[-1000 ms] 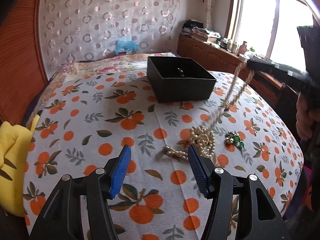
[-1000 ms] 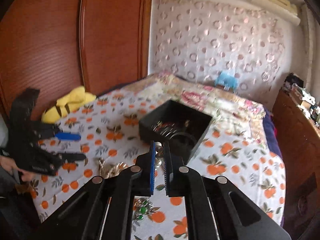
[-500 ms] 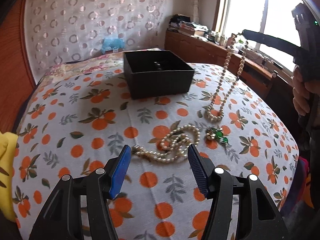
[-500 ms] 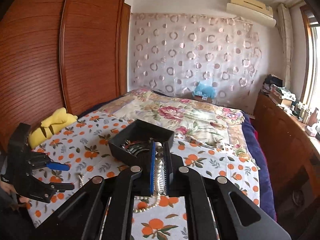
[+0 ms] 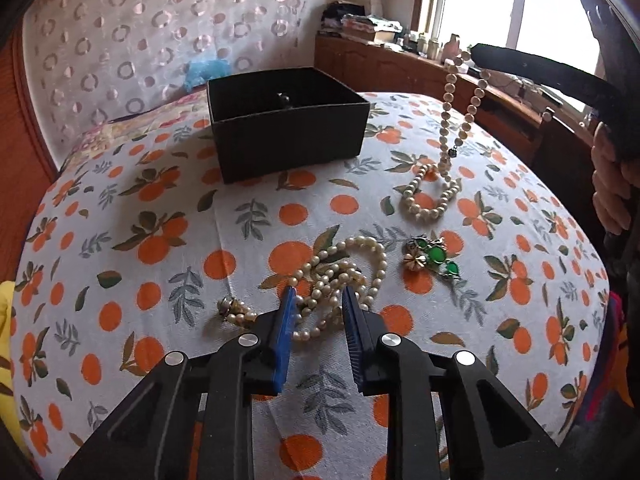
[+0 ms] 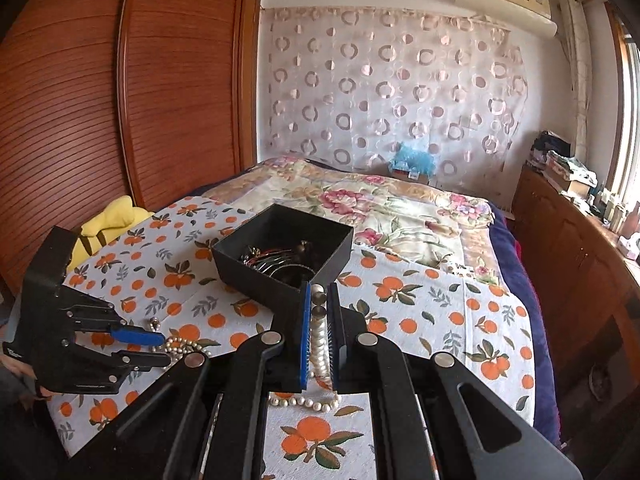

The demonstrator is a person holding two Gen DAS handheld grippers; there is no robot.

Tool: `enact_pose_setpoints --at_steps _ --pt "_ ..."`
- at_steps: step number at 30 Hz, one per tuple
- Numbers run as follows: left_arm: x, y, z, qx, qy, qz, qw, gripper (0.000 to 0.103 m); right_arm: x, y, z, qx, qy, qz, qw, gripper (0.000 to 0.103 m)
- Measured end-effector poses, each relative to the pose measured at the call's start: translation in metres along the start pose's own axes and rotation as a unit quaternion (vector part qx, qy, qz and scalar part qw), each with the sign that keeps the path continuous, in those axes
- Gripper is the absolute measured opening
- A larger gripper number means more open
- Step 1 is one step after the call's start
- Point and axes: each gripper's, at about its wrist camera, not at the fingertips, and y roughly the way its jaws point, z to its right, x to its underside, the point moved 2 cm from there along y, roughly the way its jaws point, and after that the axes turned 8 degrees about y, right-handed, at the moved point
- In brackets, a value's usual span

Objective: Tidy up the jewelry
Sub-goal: 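Lift the pearl necklace with the right tool while the left tool grasps the pearl bead strand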

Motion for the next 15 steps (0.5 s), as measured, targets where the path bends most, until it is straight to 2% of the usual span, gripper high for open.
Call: enact_pose_setpoints --at_steps 6,9,10,15 --pt "-0.0047 0.0042 -0.0067 0.002 -0.005 0.001 1.0 0.022 0.0051 0.0053 -0.0048 -0.005 -0.001 -0.008 1.0 0.008" --pt "-0.0046 0.0036 -0.0052 0.011 -0.002 0.004 0.9999 0.014 0.0067 0.0074 -0.0073 -0.007 -0.003 -0.011 1.0 0.008" --pt "-0.0043 0.0029 -0.0037 0.011 0.001 0.006 0.9999 0.008 0.0075 0.0078 -0.0082 -0.007 -0.003 -0.012 1.0 0.008" --pt "-0.0038 -0.0039 -0.0034 0.01 -0.01 0.012 0.9998 0.008 0.0097 0.0089 -0.0085 -0.009 -0.003 -0.015 1.0 0.008"
